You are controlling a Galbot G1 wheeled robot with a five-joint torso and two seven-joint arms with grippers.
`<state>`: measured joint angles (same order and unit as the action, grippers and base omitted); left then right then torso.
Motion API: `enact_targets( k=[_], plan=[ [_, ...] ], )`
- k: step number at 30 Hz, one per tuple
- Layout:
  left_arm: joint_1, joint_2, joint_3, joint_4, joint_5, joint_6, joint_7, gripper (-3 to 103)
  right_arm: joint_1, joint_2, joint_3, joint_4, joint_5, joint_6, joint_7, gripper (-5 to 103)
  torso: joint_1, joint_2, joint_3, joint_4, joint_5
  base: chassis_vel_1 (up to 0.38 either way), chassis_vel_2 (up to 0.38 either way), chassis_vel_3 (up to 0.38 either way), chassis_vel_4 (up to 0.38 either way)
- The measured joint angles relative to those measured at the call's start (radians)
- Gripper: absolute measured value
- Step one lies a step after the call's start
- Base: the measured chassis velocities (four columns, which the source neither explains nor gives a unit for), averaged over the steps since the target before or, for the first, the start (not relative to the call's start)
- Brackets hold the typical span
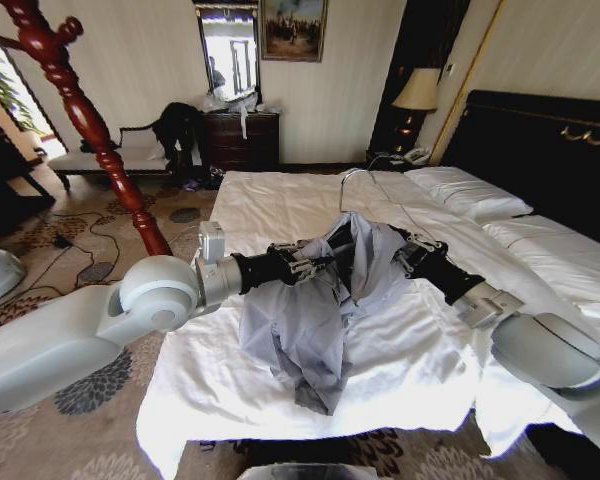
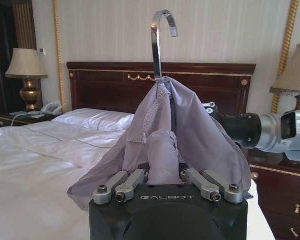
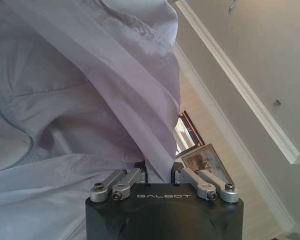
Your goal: Pick up the clothes from the bed and hang them on the clothes hanger.
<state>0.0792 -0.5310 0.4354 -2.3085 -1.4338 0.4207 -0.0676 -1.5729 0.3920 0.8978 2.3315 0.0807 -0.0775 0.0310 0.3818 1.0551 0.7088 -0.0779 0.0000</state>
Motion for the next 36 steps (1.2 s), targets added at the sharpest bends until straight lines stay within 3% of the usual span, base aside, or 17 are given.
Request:
enact_targets(
  k=[19,22,23,26,28,29,31,35,36],
  plan=[
    [0.014,0.012,-0.006,-0.015,0.017,-0.036,-0.009,19,-0.015,0.018,0.001,0.02,0.019,-0.008,0.006,17,0.0,0.0,0.0,-0.0001,0.0001,0.0,0.0,0.0,0.0],
    [0.023,0.014,-0.017,-0.011,0.019,-0.047,-0.015,19,-0.019,0.021,0.0,0.035,0.037,-0.018,0.004,31,0.0,0.0,0.0,0.0001,-0.0003,0.0,0.0,0.0,0.0],
    [0.023,0.014,-0.017,-0.011,0.019,-0.047,-0.015,19,-0.019,0.021,0.0,0.035,0.037,-0.018,0.004,31,0.0,0.0,0.0,0.0001,-0.0003,0.0,0.0,0.0,0.0],
    [0.037,0.017,-0.027,-0.013,0.026,-0.049,-0.015,19,-0.019,0.021,-0.001,0.048,0.05,-0.026,0.004,47,0.0,0.0,0.0,-0.0002,0.0,0.0,0.0,0.0,0.0],
    [0.043,0.022,-0.032,-0.015,0.026,-0.049,-0.015,19,-0.021,0.021,0.0,0.05,0.053,-0.027,0.004,47,0.0,0.0,0.0,-0.0002,0.0001,0.0,0.0,0.0,0.0],
    [0.051,0.031,-0.042,-0.019,0.026,-0.049,-0.015,19,-0.025,0.021,0.003,0.053,0.056,-0.028,0.004,58,0.0,0.0,0.0,-0.0001,0.0,0.0,0.0,0.0,0.0],
    [0.057,0.037,-0.051,-0.022,0.026,-0.049,-0.014,19,-0.028,0.021,0.004,0.054,0.056,-0.028,0.004,58,0.0,0.0,0.0,0.0,-0.0001,0.0,0.0,0.0,0.0],
    [0.095,0.071,-0.097,-0.034,0.022,-0.049,-0.011,19,-0.039,0.041,0.004,0.056,0.053,-0.027,0.002,81,0.0,0.0,0.0,-0.0001,0.0001,0.0,0.0,0.0,0.0],
    [0.095,0.071,-0.097,-0.034,0.022,-0.049,-0.011,19,-0.039,0.041,0.004,0.056,0.053,-0.027,0.002,81,0.0,0.0,0.0,-0.0001,0.0001,0.0,0.0,0.0,0.0]
  ],
)
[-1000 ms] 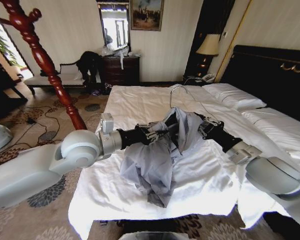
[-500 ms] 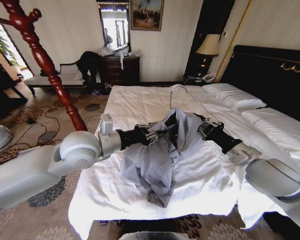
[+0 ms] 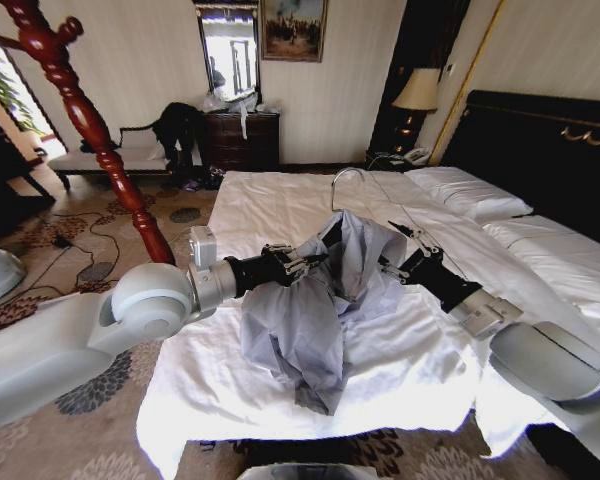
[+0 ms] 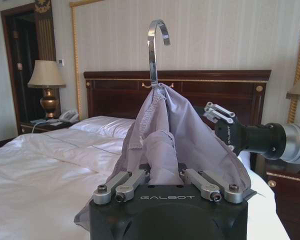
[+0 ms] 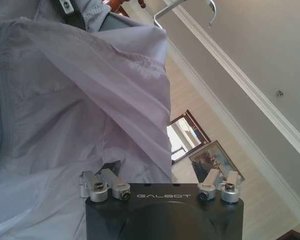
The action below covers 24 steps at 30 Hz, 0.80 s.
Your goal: Pick up the clothes from the bed and hang them on the clothes hanger.
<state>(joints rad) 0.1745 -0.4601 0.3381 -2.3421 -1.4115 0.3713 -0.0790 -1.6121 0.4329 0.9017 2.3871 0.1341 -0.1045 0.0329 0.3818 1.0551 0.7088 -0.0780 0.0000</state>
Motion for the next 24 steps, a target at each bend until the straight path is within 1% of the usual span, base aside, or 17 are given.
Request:
enact_targets(
  k=[1,2,3,4,5,7,9,10,12,13,16,17,18,19,20,21,24],
  plan=[
    [0.013,0.008,-0.014,-0.002,0.0,0.0,0.001,19,-0.003,0.004,0.0,0.001,-0.001,0.001,0.0,81,0.0,0.0,0.0,0.0,0.0,0.0,0.0,0.0,0.0],
    [0.042,0.024,-0.046,-0.006,0.001,0.0,0.002,19,-0.009,0.011,-0.001,0.002,-0.002,0.001,0.0,91,0.0,0.0,0.0,0.0,0.0,0.0,0.0,0.0,0.0],
    [0.069,0.033,-0.081,-0.008,0.004,0.0,0.002,19,-0.014,0.015,-0.001,0.002,-0.001,0.0,0.001,91,0.0,0.0,0.0,0.0001,-0.0002,0.0,0.0,0.0,0.0],
    [0.097,0.041,-0.119,-0.011,0.008,0.0,0.003,19,-0.017,0.019,-0.002,0.002,0.002,0.0,0.003,96,0.0,0.0,0.0,0.0001,-0.0002,0.0,0.0,0.0,0.0],
    [0.097,0.041,-0.119,-0.011,0.008,0.0,0.003,19,-0.017,0.019,-0.002,0.002,0.002,0.0,0.003,96,0.0,0.0,0.0,0.0001,-0.0002,0.0,0.0,0.0,0.0],
    [0.163,0.063,-0.202,-0.018,0.015,-0.008,-0.002,19,-0.025,0.03,-0.003,0.0,0.028,-0.005,0.013,100,0.0,0.0,0.0,0.0002,-0.0002,0.0,0.0,0.0,0.0],
    [0.209,0.089,-0.263,-0.024,0.015,-0.023,-0.012,19,-0.035,0.041,-0.004,0.002,0.096,-0.023,0.035,100,0.0,0.0,0.0,0.0004,0.0,0.0,0.0,0.0,0.0],
    [0.209,0.089,-0.263,-0.024,0.015,-0.023,-0.012,19,-0.035,0.041,-0.004,0.002,0.096,-0.023,0.035,100,0.0,0.0,0.0,0.0004,0.0,0.0,0.0,0.0,0.0],
    [0.241,0.1,-0.308,-0.025,0.006,-0.037,-0.028,19,-0.058,0.059,0.006,0.01,0.207,-0.048,0.068,100,0.0,0.0,0.0,0.0002,-0.0003,0.0,0.0,0.0,0.0],
    [0.241,0.1,-0.308,-0.025,0.006,-0.037,-0.028,19,-0.058,0.059,0.006,0.01,0.207,-0.048,0.068,100,0.0,0.0,0.0,0.0002,-0.0003,0.0,0.0,0.0,0.0],
    [0.296,0.111,-0.347,-0.026,-0.002,-0.07,-0.06,19,-0.085,0.097,0.021,0.021,0.359,-0.088,0.119,100,0.0,0.0,0.0,-0.0001,0.0,0.0,0.0,0.0,0.0],
    [0.296,0.111,-0.347,-0.026,-0.002,-0.07,-0.06,19,-0.085,0.097,0.021,0.021,0.359,-0.088,0.119,100,0.0,0.0,0.0,-0.0001,0.0,0.0,0.0,0.0,0.0],
    [0.342,0.114,-0.375,-0.028,0.006,-0.083,-0.065,19,-0.09,0.12,0.024,0.028,0.418,-0.107,0.144,100,0.0,0.0,0.0,-0.0001,0.0,0.0,0.0,0.0,0.0],
    [0.424,0.109,-0.422,-0.027,0.037,-0.114,-0.071,19,-0.114,0.203,0.045,0.053,0.572,-0.145,0.195,100,0.0,0.0,0.0,0.0004,-0.0003,0.0,0.0,0.0,0.0],
    [0.424,0.109,-0.422,-0.027,0.037,-0.114,-0.071,19,-0.114,0.203,0.045,0.053,0.572,-0.145,0.195,100,0.0,0.0,0.0,0.0004,-0.0003,0.0,0.0,0.0,0.0],
    [0.433,0.104,-0.429,-0.024,0.042,-0.12,-0.073,19,-0.125,0.234,0.055,0.059,0.602,-0.15,0.202,100,0.0,0.0,0.0,0.0003,-0.0004,0.0,0.0,0.0,0.0],
    [0.475,0.079,-0.459,-0.022,0.055,-0.14,-0.092,19,-0.163,0.357,0.077,0.072,0.613,-0.149,0.194,100,0.0,0.0,0.0,-0.0004,0.0002,0.0,0.0,0.0,0.0]
  ],
)
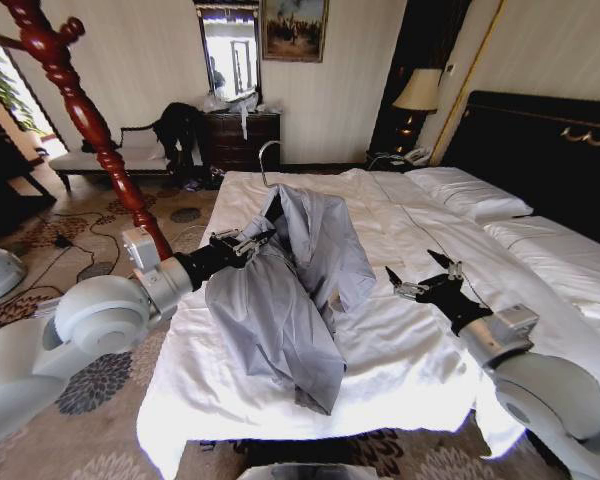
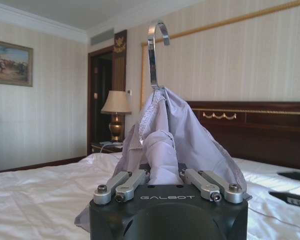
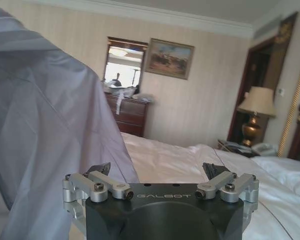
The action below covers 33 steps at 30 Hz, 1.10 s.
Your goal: Pick up the clothes from the bed and hang them on the clothes hanger.
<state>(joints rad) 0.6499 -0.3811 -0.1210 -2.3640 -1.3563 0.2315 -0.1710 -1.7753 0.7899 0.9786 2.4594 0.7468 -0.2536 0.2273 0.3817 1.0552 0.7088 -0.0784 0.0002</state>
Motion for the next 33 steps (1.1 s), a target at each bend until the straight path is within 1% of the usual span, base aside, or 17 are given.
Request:
enact_targets(
  k=[1,2,3,5,6,7,10,11,13,14,19,27,33],
  plan=[
    [0.019,-0.007,-0.016,-0.002,0.002,-0.005,-0.006,19,-0.012,0.031,0.004,0.003,-0.013,0.005,-0.009,100,0.0,0.0,0.0,0.0001,-0.0002,0.0,0.0,0.0,0.0],
    [0.019,-0.007,-0.016,-0.002,0.002,-0.005,-0.006,19,-0.012,0.031,0.004,0.003,-0.013,0.005,-0.009,100,0.0,0.0,0.0,0.0001,-0.0002,0.0,0.0,0.0,0.0],
    [0.048,-0.014,-0.041,-0.006,0.004,-0.009,-0.009,19,-0.028,0.063,0.009,0.003,-0.039,0.015,-0.024,100,0.0,0.0,0.0,0.0002,-0.0003,0.0,0.0,0.0,0.0],
    [0.099,-0.02,-0.082,-0.008,0.029,-0.018,-0.012,19,-0.061,0.113,0.022,-0.015,-0.126,0.05,-0.073,100,0.0,0.0,0.0,0.0008,-0.0005,0.0,0.0,0.0,0.0],
    [0.12,-0.026,-0.097,-0.006,0.057,-0.028,-0.017,19,-0.079,0.138,0.027,-0.031,-0.173,0.075,-0.102,100,0.0,0.0,0.0,0.0008,-0.0003,0.0,0.0,0.0,0.0],
    [0.12,-0.026,-0.097,-0.006,0.057,-0.028,-0.017,19,-0.079,0.138,0.027,-0.031,-0.173,0.075,-0.102,100,0.0,0.0,0.0,0.0008,-0.0003,0.0,0.0,0.0,0.0],
    [0.178,-0.044,-0.145,-0.009,0.088,-0.042,-0.03,19,-0.116,0.2,0.025,-0.049,-0.227,0.123,-0.158,100,0.0,0.0,0.0,0.0001,-0.0003,0.0,0.0,0.0,0.0],
    [0.178,-0.044,-0.145,-0.009,0.088,-0.042,-0.03,19,-0.116,0.2,0.025,-0.049,-0.227,0.123,-0.158,100,0.0,0.0,0.0,0.0001,-0.0003,0.0,0.0,0.0,0.0],
    [0.231,-0.056,-0.184,-0.022,0.096,-0.045,-0.029,19,-0.125,0.243,0.014,-0.054,-0.266,0.157,-0.192,100,0.0,0.0,0.0,0.0008,-0.0003,0.0,0.0,0.0,0.0],
    [0.247,-0.059,-0.195,-0.026,0.099,-0.046,-0.029,19,-0.125,0.256,0.01,-0.054,-0.274,0.164,-0.2,100,0.0,0.0,0.0,0.0006,-0.0002,0.0,0.0,0.0,0.0],
    [0.294,-0.076,-0.229,-0.037,0.104,-0.047,-0.029,19,-0.125,0.264,0.007,-0.053,-0.279,0.17,-0.205,100,0.0,0.0,0.0,0.0006,-0.0004,0.0,0.0,0.0,0.0],
    [0.416,-0.107,-0.332,-0.052,0.123,-0.044,-0.029,19,-0.123,0.261,0.006,-0.052,-0.279,0.17,-0.205,100,0.0,0.0,0.0,0.0005,-0.0003,0.0,0.0,0.0,0.0],
    [0.452,-0.111,-0.368,-0.052,0.136,-0.037,-0.033,19,-0.122,0.259,0.005,-0.051,-0.279,0.17,-0.205,100,0.0,0.0,0.0,0.0006,-0.0003,0.0,0.0,0.0,0.0]
  ],
)
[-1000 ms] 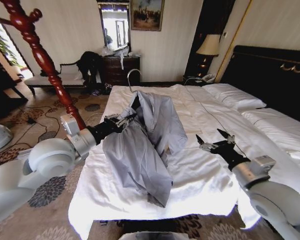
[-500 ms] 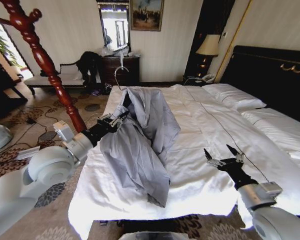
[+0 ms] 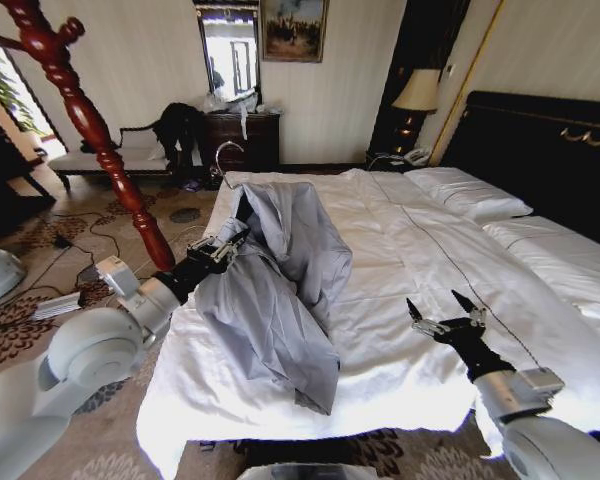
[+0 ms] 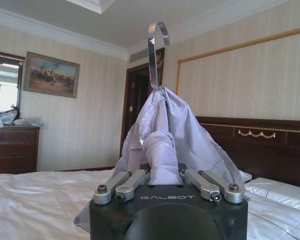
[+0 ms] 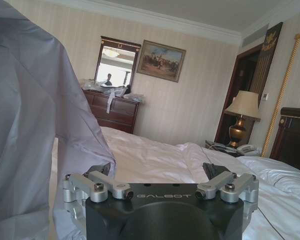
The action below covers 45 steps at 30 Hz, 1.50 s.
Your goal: Pick up the clothes from the bed and hang them on the clothes hanger.
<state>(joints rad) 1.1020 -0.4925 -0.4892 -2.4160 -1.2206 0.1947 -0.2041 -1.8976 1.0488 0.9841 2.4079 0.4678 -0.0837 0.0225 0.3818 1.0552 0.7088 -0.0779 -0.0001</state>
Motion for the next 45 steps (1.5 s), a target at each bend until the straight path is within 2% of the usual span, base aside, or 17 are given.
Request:
enact_targets(
  k=[13,22,27,28,30,31,33,34,35,36,38,40,45],
  plan=[
    [0.069,-0.068,-0.03,-0.001,0.035,0.004,-0.016,19,0.001,-0.002,-0.001,0.001,0.001,-0.001,0.001,100,0.0,0.0,0.0,-0.0001,0.0,0.0,0.0,0.0,0.0],
    [0.115,-0.098,-0.087,0.018,0.051,0.005,-0.006,19,0.001,-0.003,-0.001,0.001,0.001,-0.002,0.002,100,0.0,0.0,0.0,0.0,0.0,0.0,0.0,0.0,0.0],
    [0.095,-0.1,-0.093,0.019,0.038,0.02,-0.041,19,0.001,-0.003,-0.001,0.001,0.002,-0.002,0.002,100,0.0,0.0,0.0,0.0,0.0,0.0,0.0,0.0,0.0],
    [0.088,-0.098,-0.095,0.016,0.026,0.027,-0.059,19,0.001,-0.003,-0.001,0.001,0.002,-0.002,0.002,100,0.0,0.0,0.0,0.0,-0.0001,0.0,0.0,0.0,0.0],
    [0.058,-0.078,-0.11,0.005,-0.036,0.057,-0.132,19,0.001,-0.003,-0.001,0.001,0.002,-0.002,0.002,100,0.0,0.0,0.0,-0.0001,0.0,0.0,0.0,0.0,0.0],
    [0.058,-0.078,-0.11,0.005,-0.036,0.057,-0.132,19,0.001,-0.003,-0.001,0.001,0.002,-0.002,0.002,100,0.0,0.0,0.0,-0.0001,0.0,0.0,0.0,0.0,0.0],
    [0.035,-0.06,-0.124,0.003,-0.081,0.077,-0.173,19,0.001,-0.003,-0.001,0.001,0.002,-0.002,0.002,100,0.0,0.0,0.0,0.0,0.0,0.0,0.0,0.0,0.0],
    [0.004,-0.039,-0.136,0.005,-0.13,0.095,-0.208,19,0.001,-0.003,-0.001,0.001,0.002,-0.002,0.003,100,0.0,0.0,0.0,0.0001,0.0,0.0,0.0,0.0,0.0],
    [-0.022,-0.024,-0.139,0.009,-0.164,0.106,-0.223,19,0.001,-0.003,-0.001,0.001,0.002,-0.002,0.003,100,0.0,0.0,0.0,0.0001,0.0,0.0,0.0,0.0,0.0],
    [-0.022,-0.024,-0.139,0.009,-0.164,0.106,-0.223,19,0.001,-0.003,-0.001,0.001,0.002,-0.002,0.003,100,0.0,0.0,0.0,0.0001,0.0,0.0,0.0,0.0,0.0],
    [-0.081,-0.001,-0.131,0.022,-0.233,0.125,-0.263,19,0.001,-0.003,-0.001,0.001,0.002,-0.002,0.003,100,0.0,0.0,0.0,0.0001,0.0,0.0,0.0,0.0,0.0],
    [-0.19,0.035,-0.11,0.049,-0.357,0.154,-0.322,19,0.001,-0.003,-0.001,0.001,0.002,-0.002,0.003,100,0.0,0.0,0.0,-0.0005,0.0001,0.0,0.0,0.0,0.0],
    [-0.251,0.088,-0.106,0.097,-0.374,0.177,-0.318,19,0.001,-0.003,-0.001,0.001,0.002,-0.002,0.003,100,0.0,0.0,0.0,0.0001,0.0001,0.0,0.0,0.0,0.0]
  ],
)
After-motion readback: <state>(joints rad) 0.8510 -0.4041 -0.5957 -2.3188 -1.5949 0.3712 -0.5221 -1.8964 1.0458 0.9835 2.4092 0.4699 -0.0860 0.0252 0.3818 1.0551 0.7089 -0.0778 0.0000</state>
